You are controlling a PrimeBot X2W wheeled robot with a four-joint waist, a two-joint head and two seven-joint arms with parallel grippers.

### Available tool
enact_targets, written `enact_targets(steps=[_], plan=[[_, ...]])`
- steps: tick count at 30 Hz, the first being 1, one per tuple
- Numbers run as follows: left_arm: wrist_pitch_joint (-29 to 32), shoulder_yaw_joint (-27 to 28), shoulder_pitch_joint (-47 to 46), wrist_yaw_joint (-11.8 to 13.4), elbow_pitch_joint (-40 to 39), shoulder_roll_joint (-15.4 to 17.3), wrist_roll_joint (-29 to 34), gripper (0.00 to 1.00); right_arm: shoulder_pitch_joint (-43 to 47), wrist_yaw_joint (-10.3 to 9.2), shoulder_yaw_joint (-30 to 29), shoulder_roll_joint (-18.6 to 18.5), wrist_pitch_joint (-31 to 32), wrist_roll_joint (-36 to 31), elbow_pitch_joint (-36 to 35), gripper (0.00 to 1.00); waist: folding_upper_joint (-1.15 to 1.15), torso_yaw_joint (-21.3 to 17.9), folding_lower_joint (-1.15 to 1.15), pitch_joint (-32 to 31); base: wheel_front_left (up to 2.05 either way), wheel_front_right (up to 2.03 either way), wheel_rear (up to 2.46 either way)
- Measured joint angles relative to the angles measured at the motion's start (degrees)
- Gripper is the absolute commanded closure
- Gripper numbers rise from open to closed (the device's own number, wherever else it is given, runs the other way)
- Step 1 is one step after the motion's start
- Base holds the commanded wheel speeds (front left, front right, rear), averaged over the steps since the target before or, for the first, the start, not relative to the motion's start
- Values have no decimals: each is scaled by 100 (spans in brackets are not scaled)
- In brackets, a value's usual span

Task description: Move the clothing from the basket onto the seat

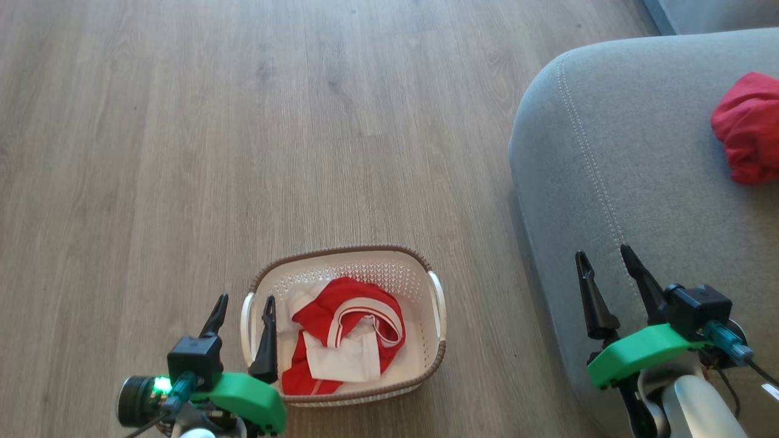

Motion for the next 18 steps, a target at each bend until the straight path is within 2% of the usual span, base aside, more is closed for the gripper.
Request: enact_targets(steps=[13,18], plan=[[1,-38,-152,-111,45,-1,29,0,-60,0,-120,85,0,-7,24,0,0,-49,0,433,0,0,0],[1,-126,-480,-335,175,-1,105,0,-302,0,-124,92,-1,-158,-54,0,0,-56,0,862,0,0,0]])
